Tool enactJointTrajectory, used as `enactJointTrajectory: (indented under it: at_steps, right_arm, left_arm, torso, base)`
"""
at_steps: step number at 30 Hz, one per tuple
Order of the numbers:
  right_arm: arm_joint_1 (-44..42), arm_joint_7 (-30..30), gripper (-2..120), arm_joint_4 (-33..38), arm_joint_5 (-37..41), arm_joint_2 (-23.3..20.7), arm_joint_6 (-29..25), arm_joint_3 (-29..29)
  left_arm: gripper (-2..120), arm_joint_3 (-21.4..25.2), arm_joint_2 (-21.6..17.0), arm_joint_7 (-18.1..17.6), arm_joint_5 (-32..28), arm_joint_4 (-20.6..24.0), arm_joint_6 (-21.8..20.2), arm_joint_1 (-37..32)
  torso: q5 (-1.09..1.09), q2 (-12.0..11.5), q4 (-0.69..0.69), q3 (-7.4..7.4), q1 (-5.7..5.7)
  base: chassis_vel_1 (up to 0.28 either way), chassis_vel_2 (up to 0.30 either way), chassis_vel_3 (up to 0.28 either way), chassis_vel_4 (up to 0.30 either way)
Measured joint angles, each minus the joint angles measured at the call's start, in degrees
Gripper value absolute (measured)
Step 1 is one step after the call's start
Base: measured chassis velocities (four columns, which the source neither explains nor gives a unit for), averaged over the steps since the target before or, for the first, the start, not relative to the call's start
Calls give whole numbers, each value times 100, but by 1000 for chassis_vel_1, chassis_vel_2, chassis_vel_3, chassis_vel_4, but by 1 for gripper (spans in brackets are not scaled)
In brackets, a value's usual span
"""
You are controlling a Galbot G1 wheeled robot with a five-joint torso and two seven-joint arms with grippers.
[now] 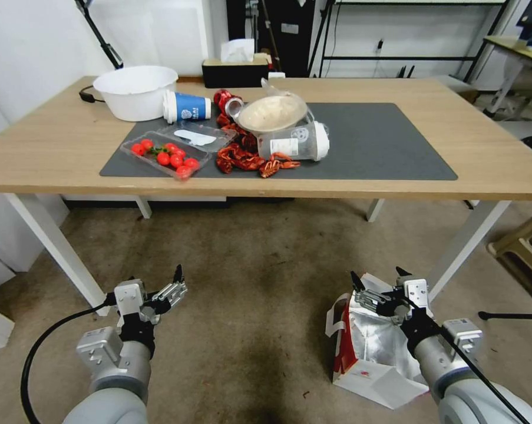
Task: Pick up the food delivery bag from the floor and place it on the table.
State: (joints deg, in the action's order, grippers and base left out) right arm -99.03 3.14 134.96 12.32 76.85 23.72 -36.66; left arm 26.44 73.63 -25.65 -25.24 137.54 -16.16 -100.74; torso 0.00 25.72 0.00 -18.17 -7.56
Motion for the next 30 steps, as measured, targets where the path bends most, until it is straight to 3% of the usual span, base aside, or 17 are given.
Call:
enactJointTrajectory:
  at_steps: [13, 30]
  right_arm:
    - [-30, -3, 100, -23, -82, -136, -51, 30]
    - [-9, 2, 100, -21, -86, -88, -53, 28]
  left_arm:
    - [100, 4, -26, 9, -5, -1, -4, 42]
    - [100, 7, 16, 21, 79, -18, 55, -48]
  torso:
    - [0, -99, -1, 68, 30]
    - [0, -481, 0, 322, 158]
  base:
    - [0, 0, 0, 0]
    - [0, 0, 0, 0]
